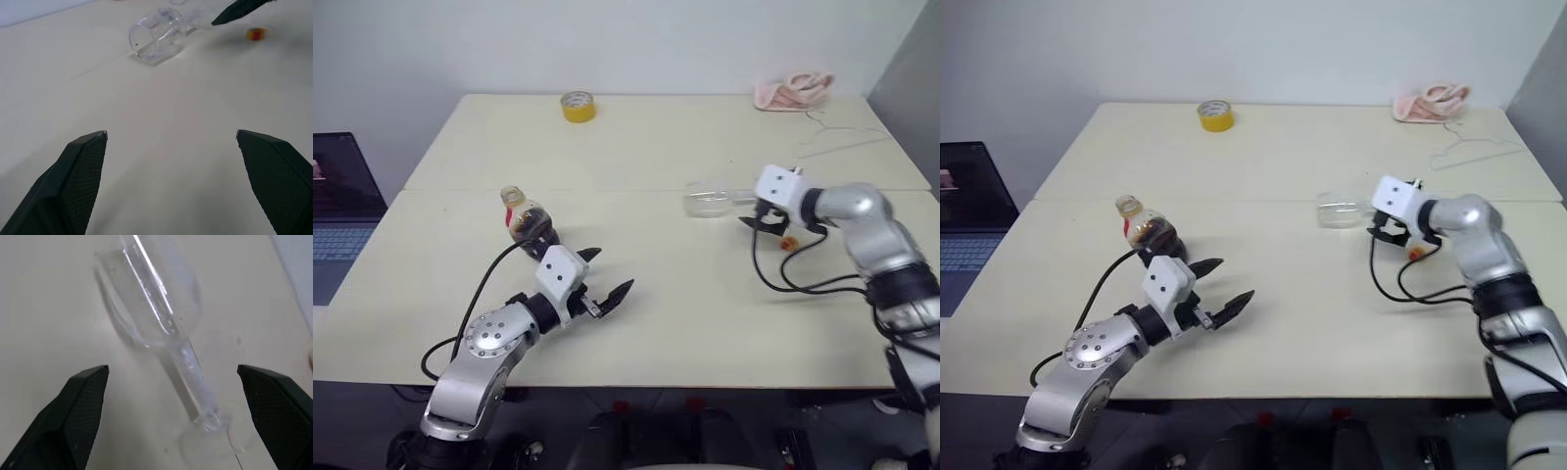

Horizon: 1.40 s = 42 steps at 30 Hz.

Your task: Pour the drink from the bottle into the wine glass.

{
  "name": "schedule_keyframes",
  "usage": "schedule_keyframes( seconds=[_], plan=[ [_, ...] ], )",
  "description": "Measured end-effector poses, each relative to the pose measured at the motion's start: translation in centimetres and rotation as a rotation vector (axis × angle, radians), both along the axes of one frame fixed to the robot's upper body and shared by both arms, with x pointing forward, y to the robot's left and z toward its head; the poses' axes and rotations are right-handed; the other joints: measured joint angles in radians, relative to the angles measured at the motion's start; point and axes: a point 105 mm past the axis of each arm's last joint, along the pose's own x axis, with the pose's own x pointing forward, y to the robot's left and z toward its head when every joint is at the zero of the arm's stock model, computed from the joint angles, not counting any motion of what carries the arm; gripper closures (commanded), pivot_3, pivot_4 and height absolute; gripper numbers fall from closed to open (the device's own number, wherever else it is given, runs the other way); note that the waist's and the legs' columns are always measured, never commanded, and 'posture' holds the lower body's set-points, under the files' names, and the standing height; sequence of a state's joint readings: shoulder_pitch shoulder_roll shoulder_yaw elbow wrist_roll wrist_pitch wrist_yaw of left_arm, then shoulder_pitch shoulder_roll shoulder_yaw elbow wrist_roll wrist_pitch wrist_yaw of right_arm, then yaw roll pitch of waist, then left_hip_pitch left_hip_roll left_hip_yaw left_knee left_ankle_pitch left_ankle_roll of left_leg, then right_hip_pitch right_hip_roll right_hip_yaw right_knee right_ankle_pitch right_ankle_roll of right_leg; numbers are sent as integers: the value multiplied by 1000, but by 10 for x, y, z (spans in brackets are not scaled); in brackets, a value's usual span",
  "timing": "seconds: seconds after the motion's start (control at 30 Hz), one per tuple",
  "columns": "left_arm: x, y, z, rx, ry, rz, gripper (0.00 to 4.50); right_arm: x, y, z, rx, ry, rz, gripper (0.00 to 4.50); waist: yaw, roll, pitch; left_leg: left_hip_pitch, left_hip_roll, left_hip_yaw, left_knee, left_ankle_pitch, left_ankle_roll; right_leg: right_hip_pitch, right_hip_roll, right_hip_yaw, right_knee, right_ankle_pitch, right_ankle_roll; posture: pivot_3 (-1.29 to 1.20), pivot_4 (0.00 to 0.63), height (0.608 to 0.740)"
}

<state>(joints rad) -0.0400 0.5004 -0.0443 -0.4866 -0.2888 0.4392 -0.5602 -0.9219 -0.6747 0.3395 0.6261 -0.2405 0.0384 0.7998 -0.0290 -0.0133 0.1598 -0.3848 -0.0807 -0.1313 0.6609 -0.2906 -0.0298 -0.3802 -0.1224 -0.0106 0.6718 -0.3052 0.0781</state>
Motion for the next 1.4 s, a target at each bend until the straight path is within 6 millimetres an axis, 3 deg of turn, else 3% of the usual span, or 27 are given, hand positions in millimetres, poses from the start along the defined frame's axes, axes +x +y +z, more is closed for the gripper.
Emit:
schedule_keyframes(
  seconds=[0.3, 0.5, 0.93, 1.23, 1.4],
  plan=[
    [-2, 4, 0, -16, -1, 53, 27, 23, -9, -8, -143, -13, -36, 0, -4, 0, 0, 0, 1, 0, -1, 0, 0, -1, 1, 0, 1, 0, 0, 0, 150, 740],
    [-2, 5, 0, -17, -9, 74, 27, 35, -3, -11, -196, -71, -89, 0, -7, 0, 0, 0, 1, 1, -1, 0, 0, -2, 1, 1, 1, 0, 0, 0, 150, 740],
    [-1, 6, 0, -13, -13, 93, 0, 42, -7, -13, -312, -110, -159, 4271, -13, 1, 0, 0, 1, 1, -1, 0, 0, -3, 1, 1, 2, 0, 0, 0, 150, 740],
    [0, 7, 0, -15, -18, 103, 0, 44, 1, -11, -236, -135, -172, 4365, -25, 1, 0, 0, 1, 1, -1, 0, 0, -4, 1, 2, 3, 0, 0, 0, 150, 740],
    [0, 6, 1, -19, -20, 106, 0, 42, 17, -4, 133, -112, -162, 4366, -27, 1, 0, -1, 2, 2, -1, 0, 0, -4, 1, 2, 3, 0, 0, 0, 150, 740]
  ],
)
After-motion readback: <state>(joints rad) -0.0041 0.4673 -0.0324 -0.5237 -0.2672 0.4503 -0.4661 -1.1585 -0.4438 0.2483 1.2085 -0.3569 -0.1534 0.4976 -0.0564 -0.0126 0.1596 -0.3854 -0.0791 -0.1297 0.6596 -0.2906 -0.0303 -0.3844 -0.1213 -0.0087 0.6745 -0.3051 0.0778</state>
